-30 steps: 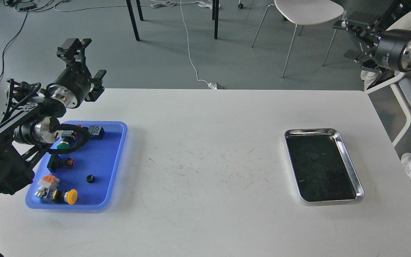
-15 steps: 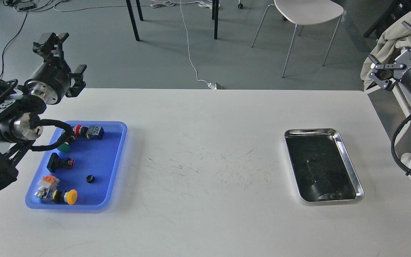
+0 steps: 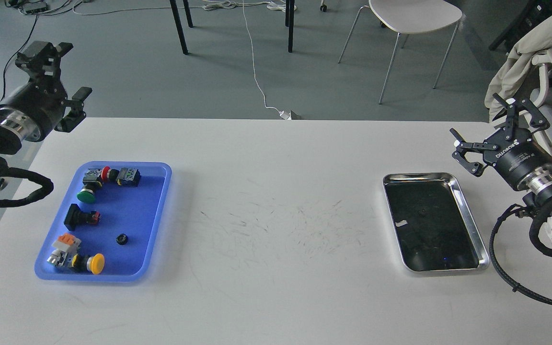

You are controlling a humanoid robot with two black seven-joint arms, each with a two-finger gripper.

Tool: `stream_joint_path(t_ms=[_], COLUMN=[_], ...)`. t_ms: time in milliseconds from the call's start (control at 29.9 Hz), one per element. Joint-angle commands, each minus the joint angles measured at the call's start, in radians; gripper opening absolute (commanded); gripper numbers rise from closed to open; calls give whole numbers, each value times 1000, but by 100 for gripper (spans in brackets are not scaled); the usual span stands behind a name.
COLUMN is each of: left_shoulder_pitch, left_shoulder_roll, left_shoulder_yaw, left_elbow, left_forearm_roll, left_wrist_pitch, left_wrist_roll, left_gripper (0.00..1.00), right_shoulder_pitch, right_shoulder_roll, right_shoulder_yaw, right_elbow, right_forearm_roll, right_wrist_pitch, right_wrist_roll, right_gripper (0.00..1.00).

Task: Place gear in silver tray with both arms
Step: 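Reach the left gripper down into the blue tray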

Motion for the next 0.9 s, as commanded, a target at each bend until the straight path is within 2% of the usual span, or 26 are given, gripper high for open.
stream_joint_path(t_ms=[0, 167, 301, 401, 535, 702, 869], left_shoulder_pitch=[56, 103, 118, 128, 128, 129, 129], left_shoulder_roll=[121, 190, 189, 184, 170, 149, 150], left_shoulder_yaw=[21, 21, 23, 43, 83, 127, 179], left_elbow=[-154, -339, -409, -445, -453, -449, -427], left_forearm_roll=[118, 325, 534, 696, 891, 1199, 1393], left_wrist_pitch=[-45, -39, -39, -39, -18, 65, 120], left_wrist_roll=[-33, -53, -93, -107, -114, -119, -123], left_gripper=[98, 98, 98, 98, 98, 98, 97], right_shoulder_pitch=[-2, -9, -7, -7, -6, -7, -7], right_shoulder_roll=[-7, -8, -15, -18, -19, -21, -27], right_shoulder_yaw=[0, 0, -2, 0, 0, 0, 0], right_elbow=[0, -1, 2, 2, 2, 2, 3], right_forearm_roll=[-16, -18, -18, -25, -33, -45, -45], right_wrist_pitch=[0, 0, 0, 0, 0, 0, 0], right_wrist_roll=[1, 1, 1, 1, 1, 1, 1], right_gripper=[99, 99, 99, 99, 99, 99, 99])
